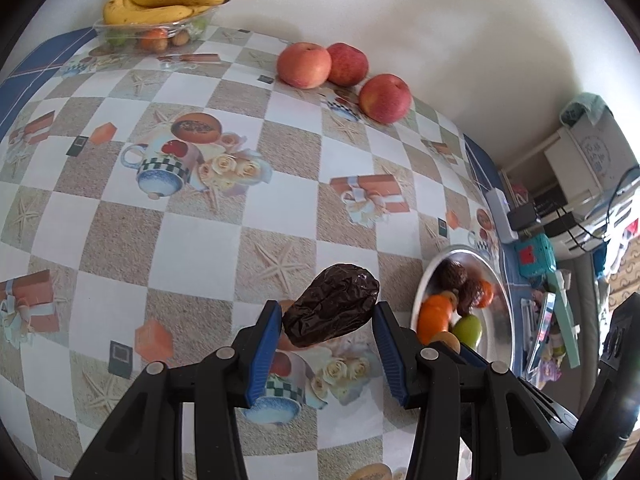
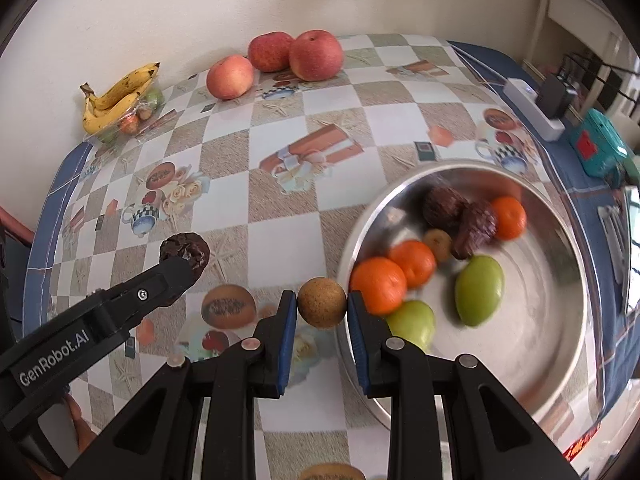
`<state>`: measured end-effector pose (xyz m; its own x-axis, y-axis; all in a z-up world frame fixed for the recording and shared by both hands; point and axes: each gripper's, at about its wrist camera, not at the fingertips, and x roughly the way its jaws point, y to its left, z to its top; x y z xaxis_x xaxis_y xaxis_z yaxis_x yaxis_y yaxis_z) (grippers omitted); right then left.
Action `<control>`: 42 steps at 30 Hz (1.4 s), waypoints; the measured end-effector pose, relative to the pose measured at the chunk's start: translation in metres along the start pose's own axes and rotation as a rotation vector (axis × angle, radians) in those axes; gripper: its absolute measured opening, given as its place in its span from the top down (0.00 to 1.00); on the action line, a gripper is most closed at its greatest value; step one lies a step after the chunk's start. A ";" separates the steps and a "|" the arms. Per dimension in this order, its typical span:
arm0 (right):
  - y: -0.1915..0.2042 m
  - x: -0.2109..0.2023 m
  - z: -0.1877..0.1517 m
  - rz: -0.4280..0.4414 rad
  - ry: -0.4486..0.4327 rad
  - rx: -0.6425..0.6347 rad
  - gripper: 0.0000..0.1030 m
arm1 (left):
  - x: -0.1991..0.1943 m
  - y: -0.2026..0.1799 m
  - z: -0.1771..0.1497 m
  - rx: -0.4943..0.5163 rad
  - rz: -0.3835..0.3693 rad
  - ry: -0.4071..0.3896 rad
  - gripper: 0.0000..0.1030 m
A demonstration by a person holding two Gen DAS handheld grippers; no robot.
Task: Organize fruits
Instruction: 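Carry the date and the kiwi into the steel bowl and open both tools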
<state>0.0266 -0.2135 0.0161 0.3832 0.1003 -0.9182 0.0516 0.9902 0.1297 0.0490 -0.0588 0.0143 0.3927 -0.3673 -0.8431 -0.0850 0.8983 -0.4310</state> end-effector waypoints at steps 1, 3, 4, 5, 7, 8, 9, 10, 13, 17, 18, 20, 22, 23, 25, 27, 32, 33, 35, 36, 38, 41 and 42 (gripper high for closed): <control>-0.003 -0.002 -0.002 0.000 0.001 0.007 0.74 | 0.000 -0.003 -0.001 0.008 -0.002 0.001 0.52; -0.007 -0.006 -0.005 -0.005 0.000 0.016 0.74 | 0.003 -0.013 -0.005 0.031 -0.013 0.006 0.52; -0.010 -0.007 -0.006 -0.010 0.001 0.021 0.74 | 0.004 -0.016 -0.006 0.040 -0.018 0.008 0.52; -0.013 -0.009 -0.007 -0.015 0.002 0.029 0.74 | 0.005 -0.021 -0.007 0.051 -0.027 0.012 0.52; -0.024 -0.011 -0.008 -0.018 0.005 0.058 0.74 | 0.008 -0.031 -0.010 0.070 -0.046 0.021 0.52; -0.029 -0.011 -0.009 -0.020 0.007 0.073 0.74 | 0.010 -0.038 -0.013 0.082 -0.059 0.029 0.52; -0.036 -0.011 -0.009 -0.025 0.012 0.093 0.74 | 0.013 -0.045 -0.015 0.097 -0.073 0.038 0.52; -0.045 -0.012 -0.010 -0.032 0.017 0.112 0.74 | 0.015 -0.050 -0.017 0.108 -0.080 0.044 0.52; -0.066 -0.014 -0.011 -0.055 0.021 0.153 0.74 | 0.024 -0.072 -0.026 0.150 -0.115 0.077 0.52; -0.092 -0.016 -0.016 -0.080 0.028 0.208 0.74 | 0.031 -0.089 -0.036 0.180 -0.151 0.115 0.48; -0.097 -0.017 -0.017 -0.079 0.032 0.222 0.74 | 0.032 -0.091 -0.036 0.187 -0.158 0.125 0.48; -0.105 -0.017 -0.018 -0.084 0.037 0.246 0.73 | 0.032 -0.089 -0.036 0.181 -0.162 0.131 0.45; -0.113 -0.018 -0.020 -0.093 0.039 0.270 0.73 | 0.031 -0.085 -0.035 0.170 -0.158 0.126 0.45; -0.113 -0.017 -0.019 -0.090 0.042 0.275 0.73 | 0.030 -0.082 -0.033 0.160 -0.155 0.125 0.45; -0.113 -0.017 -0.020 -0.078 0.047 0.280 0.73 | 0.029 -0.075 -0.030 0.135 -0.156 0.121 0.44; -0.109 -0.017 -0.019 -0.077 0.048 0.261 0.73 | 0.026 -0.067 -0.027 0.103 -0.157 0.114 0.41; -0.099 -0.015 -0.019 -0.075 0.050 0.222 0.73 | 0.024 -0.046 -0.020 0.022 -0.158 0.104 0.40; -0.098 -0.015 -0.019 -0.076 0.054 0.218 0.73 | 0.023 -0.043 -0.019 0.006 -0.156 0.103 0.39; -0.097 -0.015 -0.020 -0.079 0.058 0.217 0.72 | 0.022 -0.036 -0.018 -0.014 -0.134 0.099 0.29; -0.097 -0.015 -0.020 -0.083 0.057 0.216 0.71 | 0.021 -0.032 -0.018 -0.023 -0.108 0.097 0.19; -0.095 -0.016 -0.021 -0.086 0.056 0.209 0.67 | 0.019 -0.021 -0.018 -0.036 -0.004 0.089 0.10; -0.091 -0.016 -0.022 -0.086 0.060 0.198 0.40 | 0.016 -0.003 -0.021 -0.025 0.208 0.069 0.00; -0.089 -0.016 -0.023 -0.087 0.059 0.192 0.32 | 0.013 0.002 -0.022 -0.013 0.277 0.061 0.00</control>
<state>-0.0052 -0.3012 0.0108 0.3154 0.0268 -0.9486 0.2591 0.9592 0.1132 0.0341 -0.0669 -0.0049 0.2975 -0.1225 -0.9468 -0.1930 0.9635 -0.1853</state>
